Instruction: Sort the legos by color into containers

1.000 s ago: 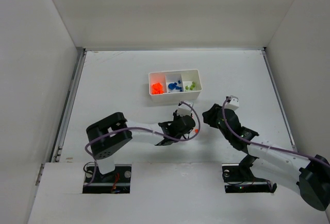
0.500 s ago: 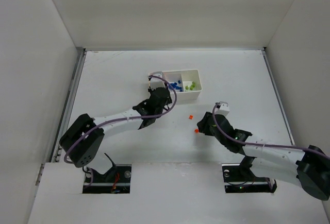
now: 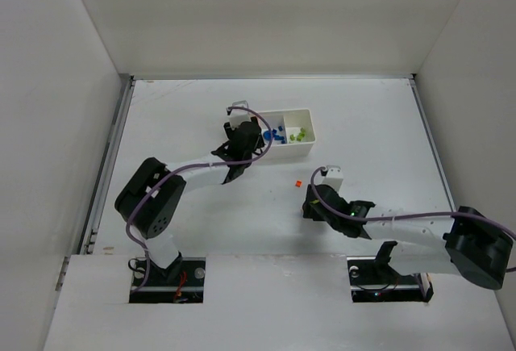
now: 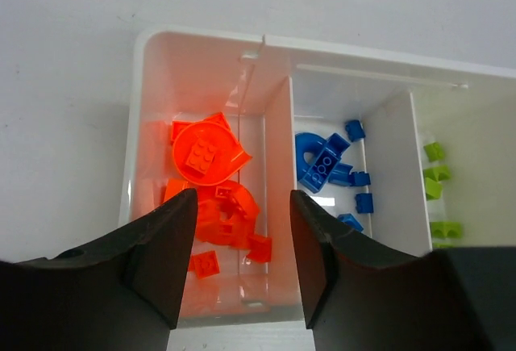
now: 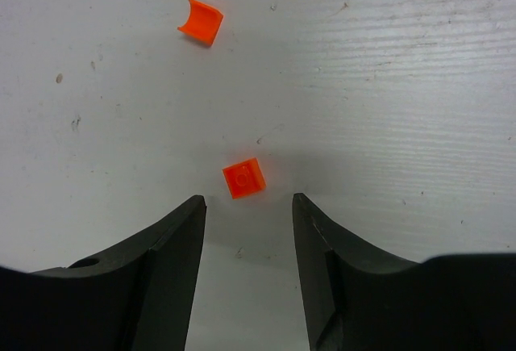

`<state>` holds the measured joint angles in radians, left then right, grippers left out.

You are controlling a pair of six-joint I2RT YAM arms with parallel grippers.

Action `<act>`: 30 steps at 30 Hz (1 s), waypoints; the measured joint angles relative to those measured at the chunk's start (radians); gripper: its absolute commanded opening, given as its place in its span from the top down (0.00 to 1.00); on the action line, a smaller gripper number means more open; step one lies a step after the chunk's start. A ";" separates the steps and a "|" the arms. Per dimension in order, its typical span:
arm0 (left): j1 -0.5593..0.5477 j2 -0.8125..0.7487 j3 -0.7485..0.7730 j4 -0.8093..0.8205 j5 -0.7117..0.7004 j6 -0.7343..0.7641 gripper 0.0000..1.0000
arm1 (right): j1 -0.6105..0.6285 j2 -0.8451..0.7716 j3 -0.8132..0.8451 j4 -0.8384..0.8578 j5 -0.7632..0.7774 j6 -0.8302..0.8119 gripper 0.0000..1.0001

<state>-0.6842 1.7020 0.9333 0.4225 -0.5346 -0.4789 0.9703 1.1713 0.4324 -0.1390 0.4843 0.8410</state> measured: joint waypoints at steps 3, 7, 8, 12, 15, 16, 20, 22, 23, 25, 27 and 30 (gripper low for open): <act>-0.009 -0.014 -0.001 0.001 0.001 0.000 0.51 | 0.000 0.036 0.024 -0.010 0.010 -0.006 0.51; -0.037 -0.086 -0.028 0.005 0.002 0.001 0.52 | 0.000 0.091 0.053 -0.012 0.021 -0.012 0.57; -0.045 -0.111 -0.040 0.008 0.002 0.001 0.52 | 0.000 0.103 0.060 -0.012 0.026 -0.015 0.59; -0.071 -0.217 -0.102 0.024 0.005 0.005 0.52 | 0.000 0.152 0.092 -0.019 0.050 -0.025 0.66; -0.074 -0.279 -0.149 0.033 0.005 0.008 0.52 | 0.000 0.185 0.116 -0.024 0.063 -0.032 0.77; -0.074 -0.300 -0.169 0.035 0.005 0.008 0.52 | 0.000 0.193 0.123 -0.026 0.067 -0.033 0.80; -0.081 -0.373 -0.244 0.035 0.003 0.001 0.53 | 0.001 0.195 0.136 -0.043 0.069 -0.033 0.82; -0.091 -0.406 -0.284 0.036 0.003 -0.005 0.53 | 0.006 0.182 0.150 -0.062 0.069 -0.040 0.82; -0.096 -0.421 -0.304 0.037 0.004 -0.008 0.54 | 0.008 0.172 0.161 -0.069 0.069 -0.047 0.82; -0.105 -0.443 -0.339 0.035 0.005 -0.016 0.54 | 0.011 0.149 0.203 -0.080 0.067 -0.071 0.82; -0.114 -0.463 -0.372 0.033 0.007 -0.024 0.55 | 0.009 0.139 0.267 -0.077 0.062 -0.105 0.82; -0.127 -0.496 -0.426 0.029 0.008 -0.040 0.56 | -0.015 0.156 0.391 -0.039 0.039 -0.166 0.82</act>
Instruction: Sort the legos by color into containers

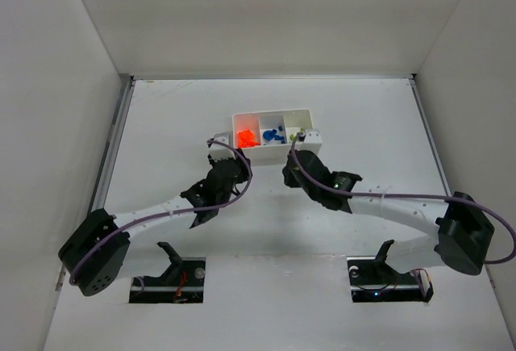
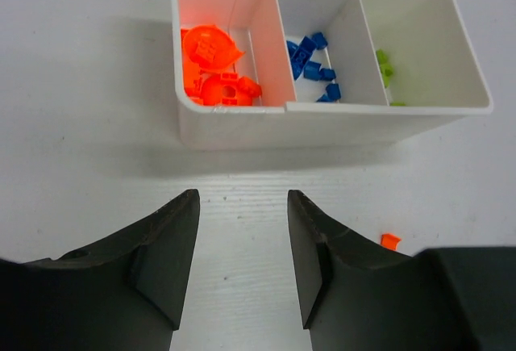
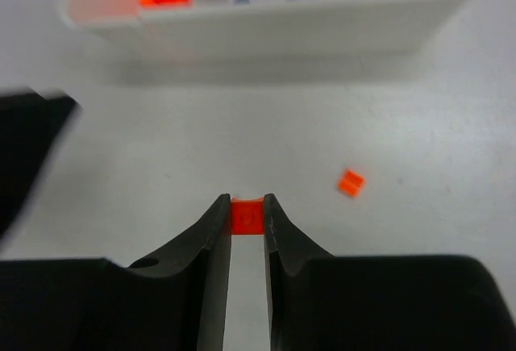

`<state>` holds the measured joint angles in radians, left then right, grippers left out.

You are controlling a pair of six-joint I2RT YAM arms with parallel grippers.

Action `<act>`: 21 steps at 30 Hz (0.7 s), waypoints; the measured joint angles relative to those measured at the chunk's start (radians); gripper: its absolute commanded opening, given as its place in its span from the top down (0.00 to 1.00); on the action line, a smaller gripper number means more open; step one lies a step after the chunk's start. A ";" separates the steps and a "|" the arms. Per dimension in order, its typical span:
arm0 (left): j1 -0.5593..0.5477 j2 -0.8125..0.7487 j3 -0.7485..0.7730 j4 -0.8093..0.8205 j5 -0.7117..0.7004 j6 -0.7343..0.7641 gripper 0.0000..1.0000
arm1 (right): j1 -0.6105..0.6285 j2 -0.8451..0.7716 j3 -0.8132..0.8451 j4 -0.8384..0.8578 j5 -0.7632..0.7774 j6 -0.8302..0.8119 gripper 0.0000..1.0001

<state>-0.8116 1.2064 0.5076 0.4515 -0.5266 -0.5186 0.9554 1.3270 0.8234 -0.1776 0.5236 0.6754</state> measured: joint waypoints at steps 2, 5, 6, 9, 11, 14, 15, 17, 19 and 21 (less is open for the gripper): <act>-0.006 -0.023 -0.034 -0.003 0.003 -0.015 0.56 | -0.032 0.048 0.092 0.039 -0.026 -0.032 0.82; -0.017 -0.062 -0.079 -0.008 0.003 -0.040 0.56 | -0.088 0.169 0.233 0.118 -0.078 -0.071 0.82; -0.021 -0.076 -0.093 -0.008 0.003 -0.048 0.56 | -0.102 0.214 0.275 0.137 -0.096 -0.080 0.82; -0.039 -0.103 -0.123 -0.016 0.003 -0.070 0.57 | -0.135 0.356 0.393 0.167 -0.138 -0.098 0.82; -0.058 -0.110 -0.137 -0.018 0.003 -0.081 0.57 | -0.149 0.446 0.469 0.168 -0.163 -0.107 0.81; -0.087 -0.110 -0.153 -0.024 0.003 -0.095 0.57 | -0.153 0.550 0.565 0.162 -0.189 -0.116 0.76; -0.097 -0.110 -0.156 -0.027 0.003 -0.099 0.57 | -0.153 0.579 0.595 0.160 -0.196 -0.119 0.70; -0.113 -0.109 -0.160 -0.029 0.003 -0.105 0.57 | -0.153 0.625 0.650 0.157 -0.204 -0.120 0.59; -0.131 -0.102 -0.161 -0.028 0.003 -0.111 0.57 | -0.153 0.647 0.679 0.156 -0.208 -0.121 0.54; -0.150 -0.087 -0.161 -0.027 0.003 -0.114 0.57 | -0.153 0.647 0.682 0.155 -0.208 -0.122 0.53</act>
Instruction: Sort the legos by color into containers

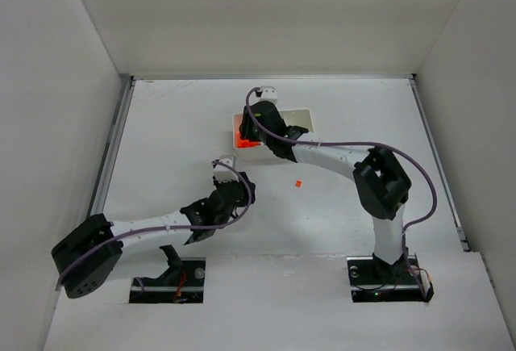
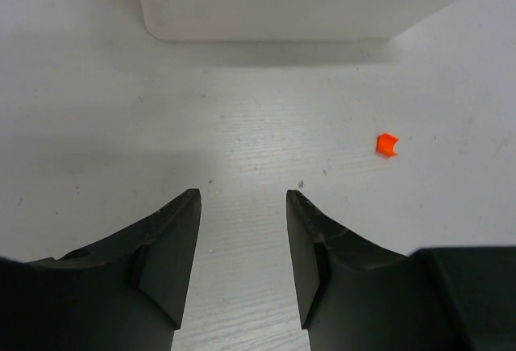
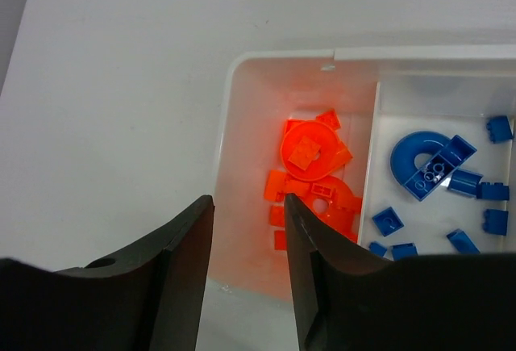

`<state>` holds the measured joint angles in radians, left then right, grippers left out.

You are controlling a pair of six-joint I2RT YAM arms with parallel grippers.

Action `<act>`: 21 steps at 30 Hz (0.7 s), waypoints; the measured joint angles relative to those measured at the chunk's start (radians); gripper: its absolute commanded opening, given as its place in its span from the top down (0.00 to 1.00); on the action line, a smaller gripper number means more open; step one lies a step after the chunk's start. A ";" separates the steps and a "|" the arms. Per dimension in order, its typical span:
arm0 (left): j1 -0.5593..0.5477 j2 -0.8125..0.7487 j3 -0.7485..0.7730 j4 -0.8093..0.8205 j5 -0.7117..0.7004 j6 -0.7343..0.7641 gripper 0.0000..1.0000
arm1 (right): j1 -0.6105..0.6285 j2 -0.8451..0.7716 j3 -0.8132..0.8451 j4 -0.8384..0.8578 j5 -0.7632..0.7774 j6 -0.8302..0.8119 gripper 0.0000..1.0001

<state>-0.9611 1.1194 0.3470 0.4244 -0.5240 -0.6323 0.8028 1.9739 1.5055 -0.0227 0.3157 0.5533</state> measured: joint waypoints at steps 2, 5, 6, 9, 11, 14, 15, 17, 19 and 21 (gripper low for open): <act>-0.027 0.026 0.000 0.003 -0.001 -0.001 0.57 | 0.000 -0.005 -0.001 0.000 0.002 0.000 0.53; -0.077 0.089 0.019 0.007 0.000 -0.001 0.56 | 0.000 -0.052 -0.047 0.005 0.010 -0.001 0.53; -0.091 0.114 0.031 0.007 0.001 -0.001 0.56 | -0.002 -0.083 -0.081 0.009 0.015 -0.002 0.53; -0.130 0.211 0.098 0.016 0.012 0.013 0.55 | -0.005 -0.222 -0.220 0.023 0.039 -0.006 0.53; -0.146 0.274 0.150 0.032 0.027 0.030 0.55 | -0.009 -0.339 -0.328 0.045 0.056 -0.009 0.53; -0.158 0.363 0.229 0.051 0.058 0.056 0.55 | -0.027 -0.525 -0.486 0.080 0.077 -0.007 0.52; -0.160 0.389 0.253 0.056 0.069 0.064 0.55 | -0.038 -0.580 -0.533 0.094 0.083 -0.006 0.52; -0.164 0.432 0.289 0.060 0.085 0.077 0.55 | -0.061 -0.674 -0.623 0.116 0.095 -0.003 0.52; -0.168 0.474 0.322 0.060 0.095 0.087 0.55 | -0.087 -0.748 -0.706 0.128 0.101 0.004 0.52; -0.174 0.512 0.349 0.059 0.100 0.097 0.55 | -0.108 -0.791 -0.771 0.133 0.103 0.013 0.52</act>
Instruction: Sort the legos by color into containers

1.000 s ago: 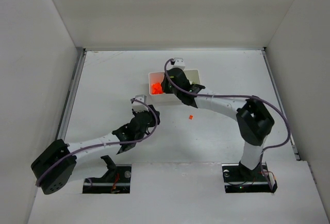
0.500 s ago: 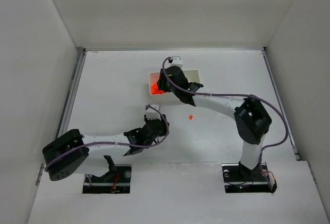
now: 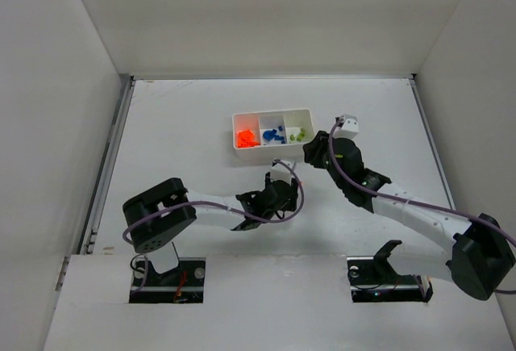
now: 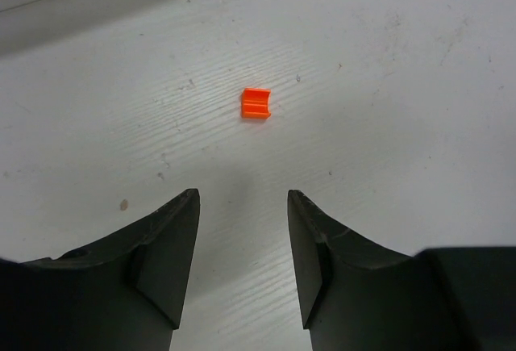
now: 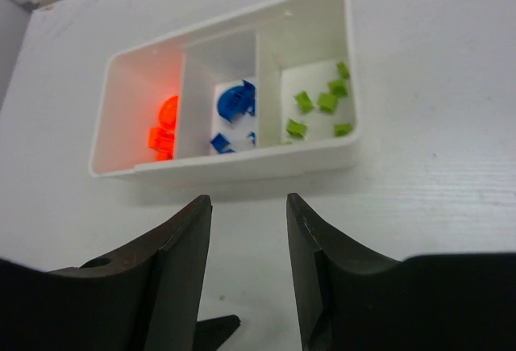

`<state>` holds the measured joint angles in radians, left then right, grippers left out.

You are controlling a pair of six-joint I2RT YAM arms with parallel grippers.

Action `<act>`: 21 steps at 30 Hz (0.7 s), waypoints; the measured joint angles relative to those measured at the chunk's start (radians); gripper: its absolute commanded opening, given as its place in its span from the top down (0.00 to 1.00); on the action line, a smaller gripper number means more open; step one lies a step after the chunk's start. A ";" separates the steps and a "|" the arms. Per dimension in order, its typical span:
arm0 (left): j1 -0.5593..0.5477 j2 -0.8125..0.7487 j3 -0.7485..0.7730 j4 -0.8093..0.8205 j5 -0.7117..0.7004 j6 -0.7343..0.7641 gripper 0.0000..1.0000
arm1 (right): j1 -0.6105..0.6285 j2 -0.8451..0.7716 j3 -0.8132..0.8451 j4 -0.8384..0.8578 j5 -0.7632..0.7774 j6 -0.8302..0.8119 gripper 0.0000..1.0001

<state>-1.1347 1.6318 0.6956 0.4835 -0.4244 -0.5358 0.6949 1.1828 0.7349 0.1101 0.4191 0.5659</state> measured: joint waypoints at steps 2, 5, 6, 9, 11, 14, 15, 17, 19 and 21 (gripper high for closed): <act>-0.006 0.040 0.025 0.000 0.002 0.012 0.56 | -0.013 -0.021 -0.051 0.004 0.000 0.008 0.52; -0.009 0.096 0.060 -0.001 0.000 0.027 0.57 | -0.021 -0.039 -0.109 0.006 -0.003 0.020 0.52; -0.009 0.115 0.072 -0.001 -0.001 0.032 0.58 | -0.022 -0.044 -0.123 0.009 -0.005 0.026 0.52; -0.008 0.164 0.102 0.003 -0.014 0.049 0.58 | -0.034 -0.072 -0.163 0.016 -0.008 0.040 0.52; -0.007 0.185 0.127 0.005 -0.018 0.055 0.59 | -0.041 -0.100 -0.188 0.023 -0.009 0.050 0.52; -0.004 0.212 0.155 0.010 -0.026 0.064 0.60 | -0.052 -0.138 -0.220 0.034 -0.014 0.064 0.52; -0.002 0.219 0.161 0.013 -0.030 0.066 0.61 | -0.055 -0.146 -0.229 0.039 -0.017 0.068 0.52; 0.000 0.232 0.174 0.017 -0.040 0.070 0.62 | -0.062 -0.154 -0.241 0.042 -0.024 0.074 0.52; 0.004 0.245 0.186 0.021 -0.048 0.075 0.62 | -0.069 -0.157 -0.248 0.046 -0.031 0.079 0.52; 0.008 0.256 0.197 0.024 -0.060 0.081 0.62 | -0.076 -0.157 -0.251 0.052 -0.035 0.084 0.52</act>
<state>-1.1267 1.8881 0.8928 0.5072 -0.4847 -0.4549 0.6189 1.0260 0.4839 0.1619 0.3840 0.6502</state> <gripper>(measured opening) 0.383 0.477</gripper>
